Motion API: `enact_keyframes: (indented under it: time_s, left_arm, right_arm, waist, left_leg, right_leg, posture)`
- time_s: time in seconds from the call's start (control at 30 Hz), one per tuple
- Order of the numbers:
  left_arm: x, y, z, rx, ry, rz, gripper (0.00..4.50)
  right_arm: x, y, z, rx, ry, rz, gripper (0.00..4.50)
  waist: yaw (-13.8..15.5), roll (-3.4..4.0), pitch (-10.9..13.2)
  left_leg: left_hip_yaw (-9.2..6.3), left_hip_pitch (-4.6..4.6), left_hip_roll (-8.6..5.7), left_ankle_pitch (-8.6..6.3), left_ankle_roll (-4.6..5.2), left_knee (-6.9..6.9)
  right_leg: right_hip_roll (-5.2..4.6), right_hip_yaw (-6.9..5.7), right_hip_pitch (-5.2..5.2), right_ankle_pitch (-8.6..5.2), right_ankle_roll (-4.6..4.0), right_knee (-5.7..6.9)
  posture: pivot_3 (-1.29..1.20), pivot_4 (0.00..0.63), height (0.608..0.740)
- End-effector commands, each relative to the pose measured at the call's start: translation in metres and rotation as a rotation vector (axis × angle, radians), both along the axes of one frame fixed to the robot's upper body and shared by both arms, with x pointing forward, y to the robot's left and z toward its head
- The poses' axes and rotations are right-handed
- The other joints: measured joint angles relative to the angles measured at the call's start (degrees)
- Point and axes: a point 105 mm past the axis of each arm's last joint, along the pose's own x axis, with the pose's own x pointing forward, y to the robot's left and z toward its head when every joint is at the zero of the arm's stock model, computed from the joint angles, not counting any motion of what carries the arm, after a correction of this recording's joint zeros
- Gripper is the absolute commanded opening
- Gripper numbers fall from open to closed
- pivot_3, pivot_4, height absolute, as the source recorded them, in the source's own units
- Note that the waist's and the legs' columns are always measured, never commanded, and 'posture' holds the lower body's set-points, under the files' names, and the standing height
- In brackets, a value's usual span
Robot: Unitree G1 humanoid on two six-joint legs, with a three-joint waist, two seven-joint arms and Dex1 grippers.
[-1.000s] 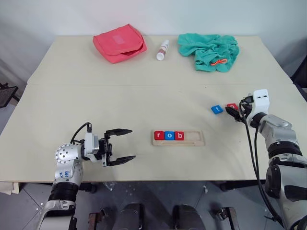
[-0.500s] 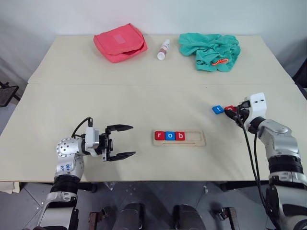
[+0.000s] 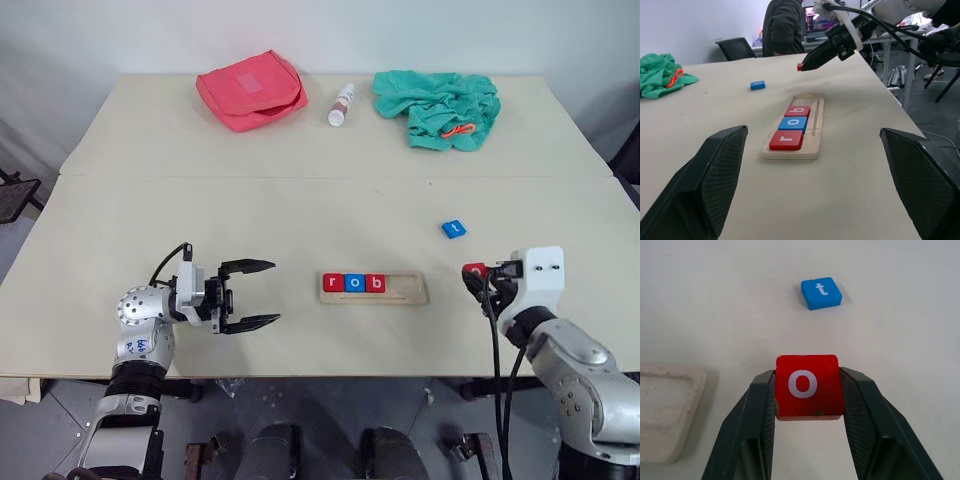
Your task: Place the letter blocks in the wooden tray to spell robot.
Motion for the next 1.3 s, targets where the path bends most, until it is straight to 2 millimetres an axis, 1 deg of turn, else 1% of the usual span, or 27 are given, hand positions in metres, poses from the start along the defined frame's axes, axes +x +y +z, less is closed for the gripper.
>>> enact_keyframes:
  time_s: [0.03,0.2,0.27,0.3,0.43,0.5,0.63,0.7,0.83,0.87,0.97,1.07,1.2,1.3]
  left_arm:
    - [-0.009,0.004,0.002,0.031,-0.022,-0.062,4.5]
    - [-0.009,0.004,0.003,0.031,-0.026,-0.059,4.5]
    - [-0.01,0.004,0.004,0.032,-0.027,-0.056,4.5]
    - [-0.01,0.004,0.004,0.032,-0.027,-0.055,4.5]
    - [-0.012,0.005,0.003,0.031,-0.028,-0.046,4.5]
    - [-0.013,0.005,0.003,0.028,-0.027,-0.042,4.5]
    - [-0.015,0.004,0.002,0.024,-0.027,-0.04,4.5]
    - [-0.015,0.003,0.001,0.022,-0.027,-0.038,4.5]
    - [-0.014,0.002,0.001,0.017,-0.029,-0.037,4.5]
    - [-0.014,0.001,0.001,0.015,-0.03,-0.037,4.5]
    - [-0.014,-0.001,0.001,0.012,-0.034,-0.04,4.5]
    - [-0.015,-0.001,0.0,0.009,-0.037,-0.041,4.5]
    - [-0.02,0.001,-0.001,0.007,-0.039,-0.036,4.5]
    - [-0.023,0.003,-0.002,0.009,-0.038,-0.032,4.5]
  right_arm:
    - [-0.005,0.005,-0.004,0.02,0.003,-0.027,1.46]
    - [-0.003,0.002,-0.007,0.026,0.003,-0.034,1.46]
    - [-0.001,0.0,-0.007,0.022,-0.003,-0.039,2.2]
    - [0.0,0.0,-0.008,0.021,-0.006,-0.04,2.38]
    - [-0.002,-0.002,-0.007,0.017,-0.009,-0.038,3.75]
    - [-0.003,-0.003,-0.002,0.01,-0.026,-0.026,4.48]
    - [-0.006,0.0,0.008,-0.035,-0.042,0.069,4.49]
    - [-0.007,0.001,0.016,-0.144,-0.033,0.217,4.49]
    - [-0.005,-0.002,0.027,-0.322,0.015,0.461,4.49]
    - [-0.003,-0.006,0.026,-0.371,0.051,0.526,4.49]
    - [0.0,-0.013,0.023,-0.444,0.109,0.636,4.49]
    - [0.01,-0.022,0.023,-0.531,0.185,0.763,4.49]
    - [0.022,-0.03,0.02,-0.599,0.252,0.856,4.49]
    - [0.03,-0.032,0.015,-0.623,0.284,0.891,4.49]
  waist:
    - [0.0,0.0,0.0]
    - [0.0,0.0,0.0]
    - [0.0,0.0,0.0]
    - [-0.1,0.0,0.0]
    - [-0.1,0.0,0.0]
    - [0.0,0.0,0.0]
    - [0.0,0.0,0.0]
    - [0.0,0.0,0.0]
    - [0.0,-0.03,0.0]
    - [0.0,-0.03,0.0]
    - [0.0,-0.04,0.0]
    - [-0.1,-0.05,0.0]
    - [-0.1,-0.05,0.0]
    - [0.0,-0.05,0.0]
  left_leg:
    - [0.0,0.04,0.0,0.0,0.0,-0.03]
    - [0.04,0.08,-0.03,0.0,0.0,-0.02]
    - [0.05,0.11,-0.03,0.0,0.0,-0.05]
    - [0.07,0.12,-0.03,0.0,0.0,-0.06]
    - [0.09,0.15,-0.02,0.0,0.0,-0.08]
    - [0.1,0.16,-0.03,0.0,0.0,-0.08]
    - [0.1,0.16,-0.03,0.0,0.01,-0.08]
    - [0.11,0.16,-0.04,0.0,0.01,-0.07]
    - [0.17,0.2,-0.02,-0.01,0.02,-0.09]
    - [0.22,0.26,0.0,-0.01,0.03,-0.11]
    - [0.3,0.33,0.02,-0.01,0.03,-0.13]
    - [0.3,0.32,0.03,-0.01,0.03,-0.13]
    - [0.38,0.32,0.05,-0.01,0.05,-0.1]
    - [0.34,0.31,0.06,-0.02,0.04,-0.09]
  right_leg:
    - [0.0,0.01,0.01,0.0,0.0,0.03]
    - [-0.01,0.12,0.02,0.0,0.0,0.06]
    - [-0.01,0.12,0.02,0.0,0.0,0.06]
    - [-0.01,0.13,0.02,0.0,0.0,0.06]
    - [-0.01,0.15,0.02,0.0,0.0,0.07]
    - [-0.01,0.16,0.02,0.0,0.0,0.08]
    - [-0.01,0.18,0.04,0.0,0.0,0.07]
    - [-0.02,0.18,0.04,0.0,0.0,0.07]
    - [0.0,0.18,0.14,0.0,0.0,-0.08]
    - [0.01,0.17,0.18,0.0,0.0,-0.11]
    - [0.0,0.18,0.23,0.0,0.0,-0.14]
    - [-0.01,0.15,0.23,0.0,0.0,-0.14]
    - [-0.04,0.15,0.22,0.0,0.0,-0.17]
    - [-0.04,0.14,0.22,0.0,0.0,-0.17]
  posture:
    - [0.0,0.15,0.74]
    - [0.0,0.15,0.74]
    - [0.0,0.15,0.74]
    - [0.0,0.15,0.74]
    - [0.0,0.15,0.74]
    - [0.0,0.15,0.74]
    - [0.0,0.15,0.74]
    - [0.0,0.15,0.74]
    - [0.0,0.15,0.74]
    - [0.0,0.15,0.74]
    - [0.0,0.15,0.74]
    - [0.0,0.15,0.74]
    - [0.0,0.15,0.74]
    - [0.0,0.15,0.74]
